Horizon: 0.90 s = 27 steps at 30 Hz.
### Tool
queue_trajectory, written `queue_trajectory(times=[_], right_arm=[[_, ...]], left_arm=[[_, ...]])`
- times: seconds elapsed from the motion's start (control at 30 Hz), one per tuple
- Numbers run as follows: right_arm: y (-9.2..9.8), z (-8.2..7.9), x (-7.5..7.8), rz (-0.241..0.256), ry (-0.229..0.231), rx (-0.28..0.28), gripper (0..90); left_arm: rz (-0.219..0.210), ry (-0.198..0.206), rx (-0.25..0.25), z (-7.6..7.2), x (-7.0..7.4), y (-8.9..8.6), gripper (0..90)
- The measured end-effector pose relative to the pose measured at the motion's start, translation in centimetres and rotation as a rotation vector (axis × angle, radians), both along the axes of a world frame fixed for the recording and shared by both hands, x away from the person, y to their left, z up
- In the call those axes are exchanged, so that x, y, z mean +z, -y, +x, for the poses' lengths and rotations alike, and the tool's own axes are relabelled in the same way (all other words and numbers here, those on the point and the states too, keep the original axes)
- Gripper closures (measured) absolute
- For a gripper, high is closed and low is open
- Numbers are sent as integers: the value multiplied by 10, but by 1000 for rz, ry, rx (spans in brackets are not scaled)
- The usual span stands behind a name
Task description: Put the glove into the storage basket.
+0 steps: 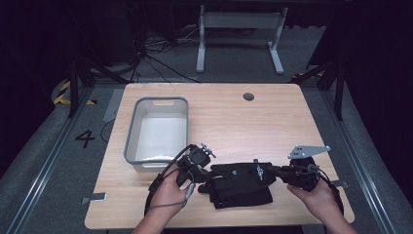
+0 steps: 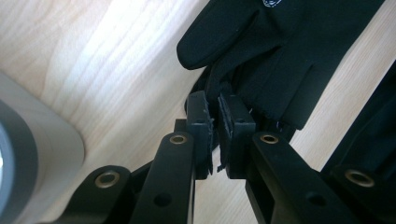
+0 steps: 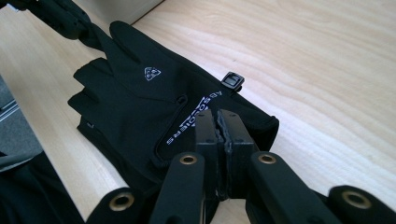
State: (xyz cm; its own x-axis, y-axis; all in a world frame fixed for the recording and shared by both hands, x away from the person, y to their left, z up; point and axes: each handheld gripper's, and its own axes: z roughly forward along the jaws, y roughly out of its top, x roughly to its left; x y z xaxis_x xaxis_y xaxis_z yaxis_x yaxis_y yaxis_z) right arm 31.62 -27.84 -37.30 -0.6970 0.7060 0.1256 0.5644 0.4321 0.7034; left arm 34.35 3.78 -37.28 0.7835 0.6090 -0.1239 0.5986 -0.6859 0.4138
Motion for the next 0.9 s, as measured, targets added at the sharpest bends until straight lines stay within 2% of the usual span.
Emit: queue_trajectory(times=[0.1,0.2,0.4,0.67,0.8,0.9], right_arm=[[-3,-4,-3,-1,-4,13,871],[-5,-9,-5,-7,-1,20,871],[-9,-16,-9,-8,-8,42,870],[-15,-17,-18,-40,-13,55,870],[-16,-18,-20,-48,-15,62,869],[-15,-19,-19,-49,-14,60,869]], left_arm=[[23,-1,-5,-4,-2,-1,836],[19,-11,-7,-6,-1,-4,836],[29,-46,-1,-3,-6,-9,836],[69,-90,-24,-3,-16,-8,835],[97,-98,-45,-3,-19,-6,835],[101,-94,-52,-3,-20,-4,834]])
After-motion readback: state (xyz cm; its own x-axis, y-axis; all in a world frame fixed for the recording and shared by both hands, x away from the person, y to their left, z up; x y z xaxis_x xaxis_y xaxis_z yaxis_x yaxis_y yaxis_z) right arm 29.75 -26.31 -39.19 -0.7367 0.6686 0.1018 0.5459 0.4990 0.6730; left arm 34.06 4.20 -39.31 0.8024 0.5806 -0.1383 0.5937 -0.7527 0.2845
